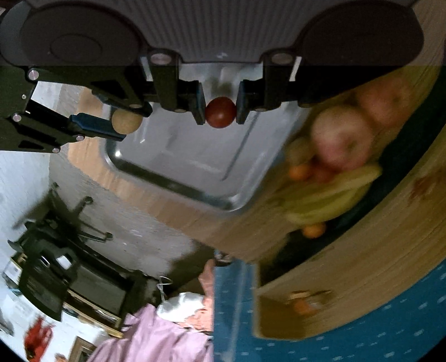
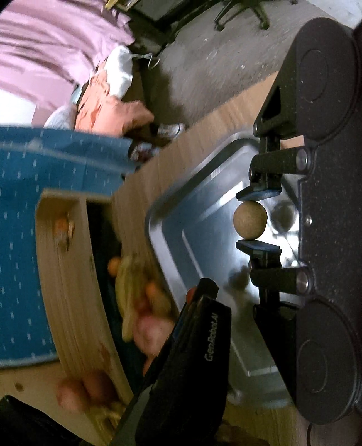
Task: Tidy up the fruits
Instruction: 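Carry tomato and kiwi over the steel tray and open both tools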
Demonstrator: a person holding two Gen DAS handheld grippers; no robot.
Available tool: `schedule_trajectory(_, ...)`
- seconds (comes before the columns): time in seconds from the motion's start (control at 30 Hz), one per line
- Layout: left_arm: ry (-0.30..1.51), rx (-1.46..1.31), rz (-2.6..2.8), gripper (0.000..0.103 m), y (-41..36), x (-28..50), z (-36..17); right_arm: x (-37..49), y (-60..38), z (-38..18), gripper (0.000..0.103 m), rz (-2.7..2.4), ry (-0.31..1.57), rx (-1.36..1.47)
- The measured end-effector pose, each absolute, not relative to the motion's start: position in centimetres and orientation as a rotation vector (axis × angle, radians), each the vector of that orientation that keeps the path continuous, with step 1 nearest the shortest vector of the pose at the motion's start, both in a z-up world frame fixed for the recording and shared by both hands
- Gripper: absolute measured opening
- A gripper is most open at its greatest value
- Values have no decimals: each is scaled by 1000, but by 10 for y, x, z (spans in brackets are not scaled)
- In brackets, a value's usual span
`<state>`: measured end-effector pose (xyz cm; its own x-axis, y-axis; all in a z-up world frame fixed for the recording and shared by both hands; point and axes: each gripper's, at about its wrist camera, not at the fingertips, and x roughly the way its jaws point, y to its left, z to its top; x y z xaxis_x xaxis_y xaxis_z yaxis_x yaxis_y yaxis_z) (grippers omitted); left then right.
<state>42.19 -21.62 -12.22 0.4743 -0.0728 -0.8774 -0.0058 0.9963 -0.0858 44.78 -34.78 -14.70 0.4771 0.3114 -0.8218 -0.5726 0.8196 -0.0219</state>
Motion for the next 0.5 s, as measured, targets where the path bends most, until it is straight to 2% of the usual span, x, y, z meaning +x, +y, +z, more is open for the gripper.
schedule_trajectory(0.5, 1128, -46, -84, 25, -256, 471, -142, 485, -374, -164, 32, 544, 960, -297)
